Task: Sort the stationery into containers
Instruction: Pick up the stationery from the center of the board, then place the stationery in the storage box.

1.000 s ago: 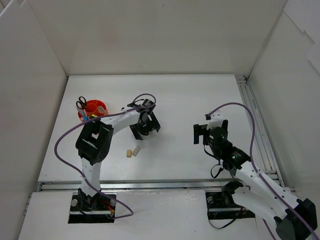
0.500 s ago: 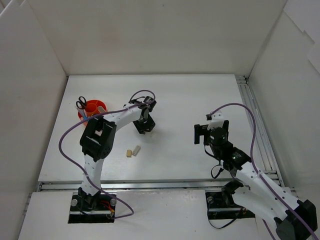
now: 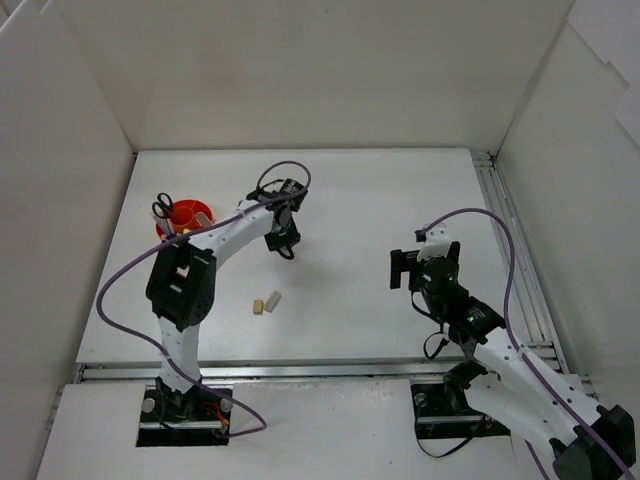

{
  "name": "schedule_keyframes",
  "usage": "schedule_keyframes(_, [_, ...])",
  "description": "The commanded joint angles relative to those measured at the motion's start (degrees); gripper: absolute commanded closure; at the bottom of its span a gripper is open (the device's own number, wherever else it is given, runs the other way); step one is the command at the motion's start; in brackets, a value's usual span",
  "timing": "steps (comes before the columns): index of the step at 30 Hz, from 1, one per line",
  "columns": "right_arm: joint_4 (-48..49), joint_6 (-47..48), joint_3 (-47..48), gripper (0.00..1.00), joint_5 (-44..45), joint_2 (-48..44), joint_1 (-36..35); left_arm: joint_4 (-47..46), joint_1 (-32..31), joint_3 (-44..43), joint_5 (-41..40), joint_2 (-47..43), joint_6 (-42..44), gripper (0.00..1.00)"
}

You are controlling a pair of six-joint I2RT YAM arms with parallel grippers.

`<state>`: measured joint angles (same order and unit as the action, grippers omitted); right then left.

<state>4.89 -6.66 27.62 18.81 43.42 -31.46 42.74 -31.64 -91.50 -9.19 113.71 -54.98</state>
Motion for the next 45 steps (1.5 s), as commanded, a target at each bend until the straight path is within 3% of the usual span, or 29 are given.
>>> schedule_keyframes(1, [3.5,-0.4,0.0,0.02,1.0,-0.4,0.4,-0.7,4.1,-3.4,-7.9,-11.8,12.5,0.96])
schedule_keyframes(7, [4.2,0.2,-0.1,0.02,0.7,0.1,0.4,-5.5,12.8,-0.4,-14.8,-19.3,25.8,0.90])
schedule_keyframes(8, [4.3,0.2,-0.1,0.02,0.8,0.3,0.5,-7.3,13.9,0.0,-12.8,-19.7,32.2,0.89])
schedule_keyframes(13, [4.4,0.6,0.1,0.02,0.9,1.2,0.5,-8.5,18.7,-3.7,-10.9,-17.1,40.7,0.90])
schedule_keyframes(16, [4.4,0.9,0.2,0.02,1.3,1.6,0.5,-5.7,19.9,-7.1,-10.2,-12.4,40.6,0.98])
schedule_keyframes(26, [4.3,1.3,0.5,0.02,1.7,2.3,0.6,-5.4,22.2,-9.7,-17.6,-6.6,39.3,0.98])
schedule_keyframes(45, [3.6,1.3,0.6,0.02,2.2,2.4,0.6,-8.6,23.3,-7.3,-17.8,-3.8,39.3,0.96])
